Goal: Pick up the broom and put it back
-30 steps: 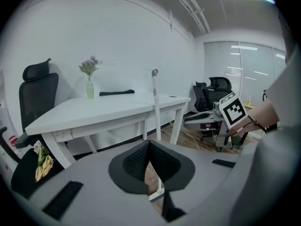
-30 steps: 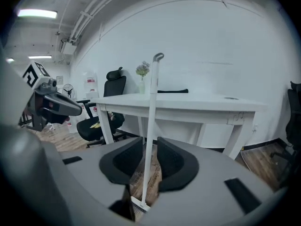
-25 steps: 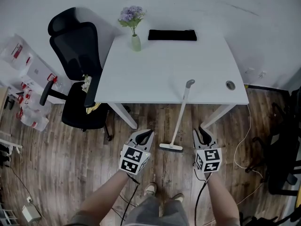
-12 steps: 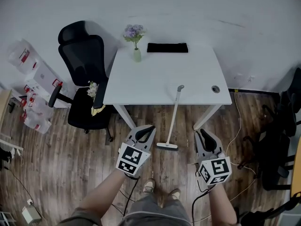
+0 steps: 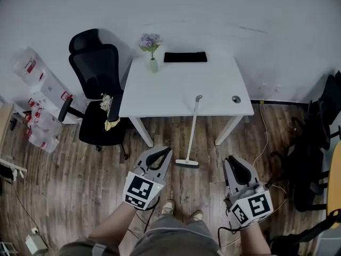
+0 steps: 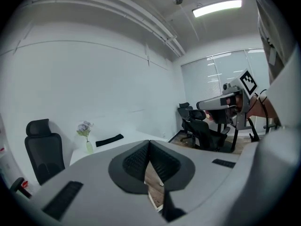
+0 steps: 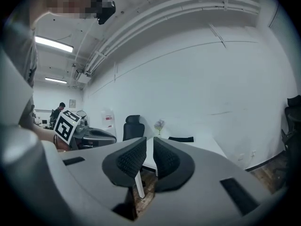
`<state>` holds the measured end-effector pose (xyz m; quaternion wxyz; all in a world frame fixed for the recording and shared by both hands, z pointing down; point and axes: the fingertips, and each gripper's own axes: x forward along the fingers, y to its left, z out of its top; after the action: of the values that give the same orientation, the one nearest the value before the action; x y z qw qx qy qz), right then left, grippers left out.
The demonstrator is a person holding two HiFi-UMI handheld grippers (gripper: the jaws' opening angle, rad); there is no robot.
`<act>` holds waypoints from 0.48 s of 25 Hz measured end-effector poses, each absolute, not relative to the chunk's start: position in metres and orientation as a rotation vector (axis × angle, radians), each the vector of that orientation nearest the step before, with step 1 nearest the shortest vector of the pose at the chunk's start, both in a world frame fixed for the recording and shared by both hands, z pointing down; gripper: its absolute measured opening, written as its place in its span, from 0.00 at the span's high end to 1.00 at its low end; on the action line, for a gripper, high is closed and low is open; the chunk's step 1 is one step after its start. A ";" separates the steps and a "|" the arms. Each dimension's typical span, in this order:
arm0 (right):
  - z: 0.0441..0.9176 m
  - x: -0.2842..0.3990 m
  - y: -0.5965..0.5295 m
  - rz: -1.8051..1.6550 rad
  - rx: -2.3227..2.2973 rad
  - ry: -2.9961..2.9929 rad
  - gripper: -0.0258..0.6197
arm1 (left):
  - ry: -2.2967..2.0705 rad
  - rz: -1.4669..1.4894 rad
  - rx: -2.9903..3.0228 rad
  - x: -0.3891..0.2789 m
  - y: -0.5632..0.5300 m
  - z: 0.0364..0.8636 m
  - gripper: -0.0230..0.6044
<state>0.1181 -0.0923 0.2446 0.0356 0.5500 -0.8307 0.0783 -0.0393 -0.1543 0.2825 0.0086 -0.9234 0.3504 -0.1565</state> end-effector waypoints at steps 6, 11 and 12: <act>0.229 0.115 -0.058 0.275 1.661 -2.612 0.91 | 1.101 -0.443 -2.900 -0.042 -0.125 0.261 0.94; 0.221 0.112 -0.040 0.304 1.602 -2.638 0.91 | 1.109 -0.443 -2.885 -0.040 -0.109 0.254 0.94; 0.221 0.110 -0.038 0.290 1.588 -2.634 0.91 | 1.108 -0.451 -2.879 -0.040 -0.106 0.255 0.94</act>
<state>0.1104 -0.0380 0.2210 0.0263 0.5139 -0.8523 0.0939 -0.0403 -0.1062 0.2552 0.0121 -0.9234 0.3554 -0.1448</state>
